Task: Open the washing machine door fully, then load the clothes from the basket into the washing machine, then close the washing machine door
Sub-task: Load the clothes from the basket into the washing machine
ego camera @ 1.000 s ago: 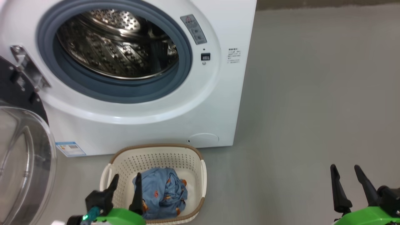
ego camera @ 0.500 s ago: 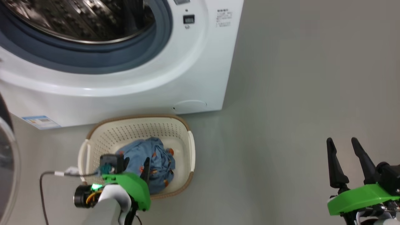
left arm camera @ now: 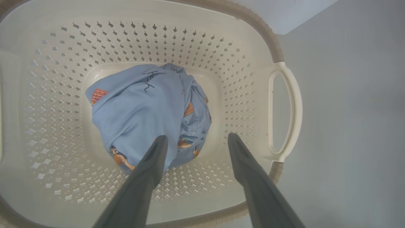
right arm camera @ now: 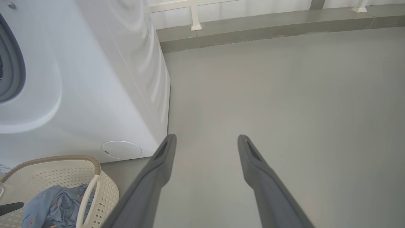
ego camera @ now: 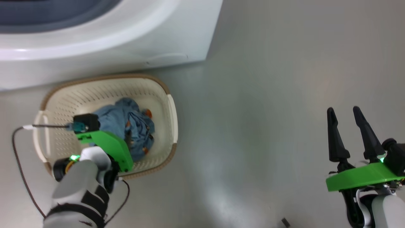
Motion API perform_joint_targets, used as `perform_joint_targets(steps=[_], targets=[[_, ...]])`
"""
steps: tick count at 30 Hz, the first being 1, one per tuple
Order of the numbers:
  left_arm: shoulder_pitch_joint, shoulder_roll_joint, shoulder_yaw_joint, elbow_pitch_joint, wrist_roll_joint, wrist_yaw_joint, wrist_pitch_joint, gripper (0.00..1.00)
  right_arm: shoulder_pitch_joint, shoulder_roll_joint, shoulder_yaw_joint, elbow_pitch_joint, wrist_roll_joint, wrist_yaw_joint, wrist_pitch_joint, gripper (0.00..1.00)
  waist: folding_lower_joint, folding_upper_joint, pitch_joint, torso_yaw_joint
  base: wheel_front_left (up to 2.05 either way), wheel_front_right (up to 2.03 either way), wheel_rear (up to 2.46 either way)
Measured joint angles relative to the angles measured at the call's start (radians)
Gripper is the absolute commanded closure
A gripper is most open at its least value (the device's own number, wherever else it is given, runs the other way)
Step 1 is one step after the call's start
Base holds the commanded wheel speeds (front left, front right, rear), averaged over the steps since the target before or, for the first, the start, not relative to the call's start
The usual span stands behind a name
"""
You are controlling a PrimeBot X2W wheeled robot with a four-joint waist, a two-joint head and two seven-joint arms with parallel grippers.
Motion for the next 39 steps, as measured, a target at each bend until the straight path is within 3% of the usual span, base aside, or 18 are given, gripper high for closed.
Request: perform_joint_targets(steps=[10, 26, 27, 28, 29, 31, 39], targets=[[-0.098, 0.042, 0.029, 0.017, -0.039, 0.021, 0.086, 0.00, -0.074, -0.001, 0.025, 0.027, 0.024, 0.000, -0.045, 0.00, 0.0000, 0.0000, 0.183, -0.046, 0.00, 0.00, 0.00], [-0.197, 0.079, 0.036, 0.020, -0.053, 0.061, 0.088, 0.00, -0.132, -0.002, 0.053, 0.034, 0.033, 0.000, -0.068, 0.00, -0.0001, 0.0000, 0.371, -0.082, 0.00, 0.00, 0.00], [-0.197, 0.080, 0.036, 0.019, -0.055, 0.062, 0.093, 0.07, -0.133, -0.002, 0.054, 0.035, 0.033, 0.000, -0.069, 0.00, -0.0001, -0.0001, 0.375, -0.084, 0.00, 0.00, 0.00], [-0.197, 0.082, 0.037, 0.020, -0.058, 0.063, 0.097, 0.51, -0.133, -0.002, 0.055, 0.035, 0.034, 0.000, -0.069, 0.00, -0.0002, 0.0000, 0.378, -0.086, 0.00, 0.00, 0.00], [-0.197, 0.083, 0.037, 0.020, -0.059, 0.064, 0.095, 0.62, -0.133, -0.002, 0.055, 0.036, 0.035, 0.000, -0.069, 0.00, -0.0001, 0.0000, 0.380, -0.088, 0.00, 0.00, 0.00], [-0.197, 0.084, 0.036, 0.020, -0.059, 0.066, 0.094, 1.00, -0.134, -0.002, 0.054, 0.038, 0.046, 0.000, -0.069, 0.00, -0.0001, 0.0000, 0.383, -0.089, 0.00, 0.00, 0.00], [-0.197, 0.081, 0.037, 0.021, -0.069, 0.064, 0.077, 1.00, -0.152, -0.002, 0.053, 0.040, 0.050, 0.000, -0.069, 0.00, -0.0003, -0.0001, 0.382, -0.081, 0.00, 0.00, 0.00]])
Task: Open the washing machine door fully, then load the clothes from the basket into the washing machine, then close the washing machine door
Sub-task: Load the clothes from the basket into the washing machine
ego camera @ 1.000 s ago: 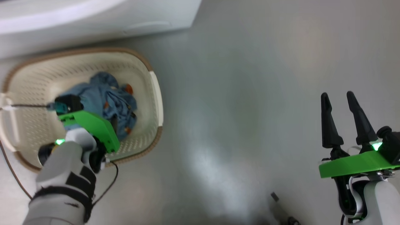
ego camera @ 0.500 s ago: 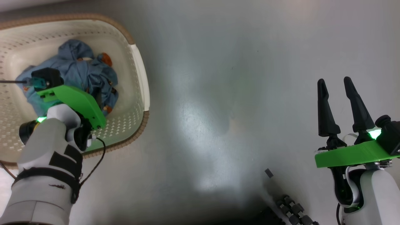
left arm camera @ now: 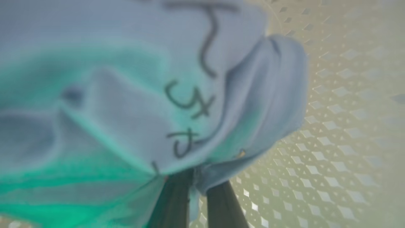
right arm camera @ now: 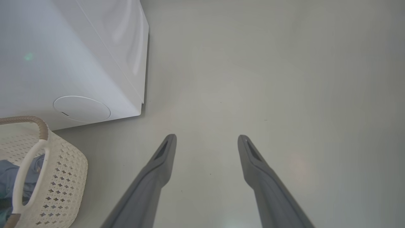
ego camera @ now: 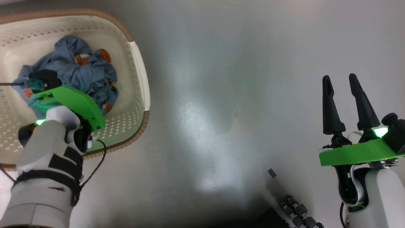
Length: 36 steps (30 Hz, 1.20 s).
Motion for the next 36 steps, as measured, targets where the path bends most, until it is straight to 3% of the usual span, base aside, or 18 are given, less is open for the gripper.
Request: perform_joint_targets(steps=[11, 24, 31, 36], targets=[[0.001, -0.024, -0.007, 0.001, -0.009, -0.049, -0.101, 1.00, -0.001, 0.000, -0.017, 0.000, -0.006, 0.000, 0.000, 0.00, 0.0000, 0.0000, -0.037, 0.033, 0.00, 0.00, 0.00], [0.048, -0.061, -0.029, 0.001, -0.009, -0.100, -0.325, 1.00, 0.010, -0.001, -0.062, -0.002, -0.039, 0.000, 0.006, 0.00, 0.0000, 0.0000, -0.143, 0.089, 0.00, 0.00, 0.00], [0.143, -0.070, -0.035, -0.038, -0.006, -0.101, -0.380, 1.00, 0.072, -0.001, -0.079, 0.002, -0.057, 0.000, 0.027, 0.00, 0.0000, 0.0000, -0.252, 0.111, 0.00, 0.00, 0.00], [0.253, -0.067, -0.011, -0.186, 0.027, -0.079, -0.380, 1.00, 0.118, -0.001, -0.093, -0.001, -0.067, 0.000, 0.042, 0.00, -0.0001, 0.0000, -0.346, 0.126, 0.00, 0.00, 0.00]])
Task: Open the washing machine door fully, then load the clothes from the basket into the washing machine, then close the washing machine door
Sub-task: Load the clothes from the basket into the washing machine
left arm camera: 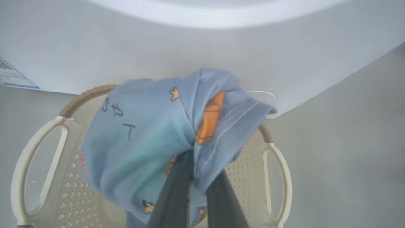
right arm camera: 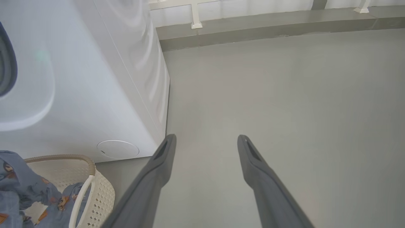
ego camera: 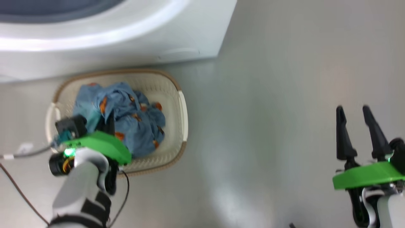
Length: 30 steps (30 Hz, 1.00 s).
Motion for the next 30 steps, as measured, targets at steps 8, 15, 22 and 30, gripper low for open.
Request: perform_joint_targets(steps=[8, 15, 22, 30], targets=[[0.244, -0.003, 0.043, -0.209, 0.067, 0.032, 0.000, 1.00, 0.112, 0.001, -0.005, 0.009, -0.003, 0.000, 0.028, 0.00, -0.0001, 0.0000, -0.168, 0.025, 0.00, 0.00, 0.00], [0.418, -0.006, 0.050, -0.303, 0.104, 0.053, 0.000, 1.00, 0.199, 0.002, 0.001, 0.001, -0.005, 0.000, 0.066, 0.00, 0.0000, 0.0000, -0.325, 0.043, 0.00, 0.00, 0.00], [0.561, 0.006, 0.047, -0.390, 0.116, 0.076, 0.001, 1.00, 0.298, 0.003, 0.011, -0.030, -0.007, 0.000, 0.109, 0.00, 0.0000, 0.0000, -0.489, 0.066, 0.00, 0.00, 0.00], [0.635, 0.021, 0.038, -0.498, 0.121, 0.106, 0.034, 1.00, 0.342, 0.005, 0.026, -0.062, -0.021, 0.000, 0.127, 0.00, 0.0000, 0.0000, -0.596, 0.091, 0.00, 0.00, 0.00]])
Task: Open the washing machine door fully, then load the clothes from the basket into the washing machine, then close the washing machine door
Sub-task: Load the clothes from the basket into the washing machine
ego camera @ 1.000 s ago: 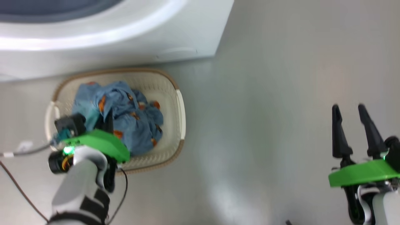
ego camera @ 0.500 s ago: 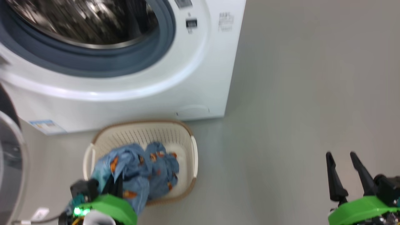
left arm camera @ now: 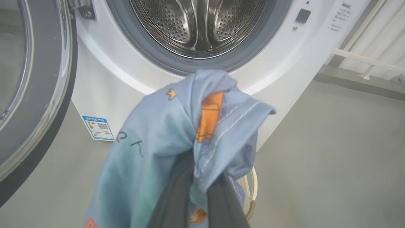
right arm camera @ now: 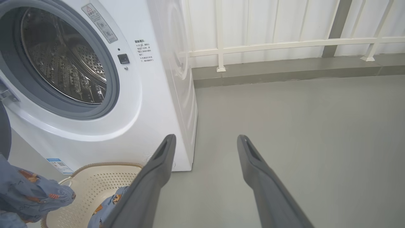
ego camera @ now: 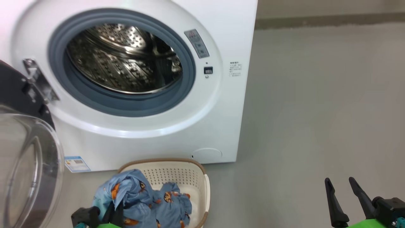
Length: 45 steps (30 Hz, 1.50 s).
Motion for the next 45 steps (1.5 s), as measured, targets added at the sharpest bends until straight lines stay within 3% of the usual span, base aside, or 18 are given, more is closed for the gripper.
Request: perform_joint_targets(steps=[12, 34, 45], targets=[[0.045, 0.018, -0.013, -0.109, 0.000, 0.026, 0.043, 1.00, 0.010, 0.000, 0.003, -0.007, 0.000, 0.000, 0.000, 0.00, 0.0002, 0.0000, -0.016, 0.019, 0.00, 0.00, 0.00], [0.060, 0.026, -0.035, -0.160, -0.002, 0.040, 0.065, 1.00, 0.015, 0.000, 0.007, -0.006, 0.002, 0.000, 0.000, 0.00, 0.0002, 0.0000, 0.001, 0.020, 0.00, 0.00, 0.00], [-0.014, 0.024, -0.049, -0.156, -0.008, 0.041, 0.100, 1.00, -0.015, 0.000, 0.010, -0.024, 0.002, 0.000, 0.001, 0.00, 0.0002, 0.0000, 0.077, -0.003, 0.00, 0.00, 0.00]])
